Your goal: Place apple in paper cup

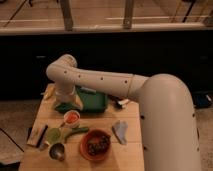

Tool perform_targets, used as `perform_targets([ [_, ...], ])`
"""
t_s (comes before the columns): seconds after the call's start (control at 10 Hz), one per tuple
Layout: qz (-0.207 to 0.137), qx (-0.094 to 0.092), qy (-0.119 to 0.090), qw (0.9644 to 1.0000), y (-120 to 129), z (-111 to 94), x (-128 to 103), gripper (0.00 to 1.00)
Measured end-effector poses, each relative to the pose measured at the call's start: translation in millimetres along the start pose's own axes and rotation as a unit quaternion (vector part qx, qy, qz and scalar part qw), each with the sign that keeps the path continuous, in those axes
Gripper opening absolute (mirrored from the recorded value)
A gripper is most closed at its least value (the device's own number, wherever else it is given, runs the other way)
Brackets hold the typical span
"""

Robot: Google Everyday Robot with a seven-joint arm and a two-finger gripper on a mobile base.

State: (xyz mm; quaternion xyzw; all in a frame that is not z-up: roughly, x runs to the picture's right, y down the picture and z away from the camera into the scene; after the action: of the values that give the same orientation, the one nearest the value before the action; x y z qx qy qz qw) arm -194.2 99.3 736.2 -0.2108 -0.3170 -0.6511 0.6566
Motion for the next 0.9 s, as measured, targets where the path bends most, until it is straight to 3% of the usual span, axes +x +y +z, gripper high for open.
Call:
perform_targets([
  [0.9, -0.007, 0.005, 0.004, 1.0000, 3.6, -2.6, -1.0, 0.80],
])
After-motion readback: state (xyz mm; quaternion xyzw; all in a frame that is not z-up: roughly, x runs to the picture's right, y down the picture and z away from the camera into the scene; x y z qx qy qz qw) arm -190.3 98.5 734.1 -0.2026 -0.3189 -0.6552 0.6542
